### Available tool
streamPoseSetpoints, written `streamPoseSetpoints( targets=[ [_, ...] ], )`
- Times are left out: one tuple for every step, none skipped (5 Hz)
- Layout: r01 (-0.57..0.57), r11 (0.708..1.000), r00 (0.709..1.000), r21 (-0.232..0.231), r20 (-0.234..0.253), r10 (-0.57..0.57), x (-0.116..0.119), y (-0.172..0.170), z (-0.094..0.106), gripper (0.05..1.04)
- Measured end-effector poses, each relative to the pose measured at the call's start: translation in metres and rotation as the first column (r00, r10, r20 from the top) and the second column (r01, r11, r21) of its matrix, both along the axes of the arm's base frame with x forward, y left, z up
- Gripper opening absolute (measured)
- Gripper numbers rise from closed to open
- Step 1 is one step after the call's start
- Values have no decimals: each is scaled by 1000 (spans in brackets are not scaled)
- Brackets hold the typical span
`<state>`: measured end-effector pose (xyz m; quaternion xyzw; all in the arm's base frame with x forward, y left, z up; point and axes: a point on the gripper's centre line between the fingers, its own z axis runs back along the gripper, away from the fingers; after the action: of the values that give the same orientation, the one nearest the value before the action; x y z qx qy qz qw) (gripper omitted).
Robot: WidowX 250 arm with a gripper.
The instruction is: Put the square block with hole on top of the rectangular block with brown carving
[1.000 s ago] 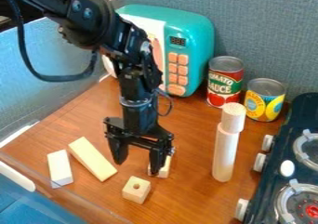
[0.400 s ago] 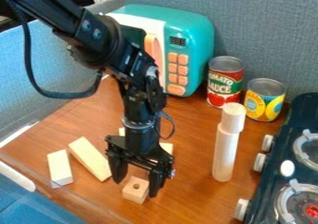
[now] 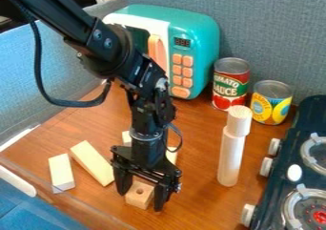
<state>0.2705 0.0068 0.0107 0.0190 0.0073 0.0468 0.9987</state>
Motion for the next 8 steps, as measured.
streamPoseSetpoints(
  targets=[
    [-7, 1000, 1000, 0, -12, 7, 0, 2, -6, 972],
    [-22, 1000, 1000, -6, -9, 22, 2, 6, -5, 862],
    [-47, 999, 999, -23, 0, 47, 3, 8, -6, 596],
    [-70, 997, 997, -31, 13, 70, 3, 10, 0, 583],
    [-113, 993, 984, -44, 134, 117, 11, 10, 42, 583],
    [-134, 989, 951, -55, 273, 144, 19, 7, 89, 583],
    [-124, 988, 932, -90, 332, 147, 37, 1, 114, 583],
    [-136, 987, 955, -91, 253, 155, 64, 4, 91, 583]
  ],
)
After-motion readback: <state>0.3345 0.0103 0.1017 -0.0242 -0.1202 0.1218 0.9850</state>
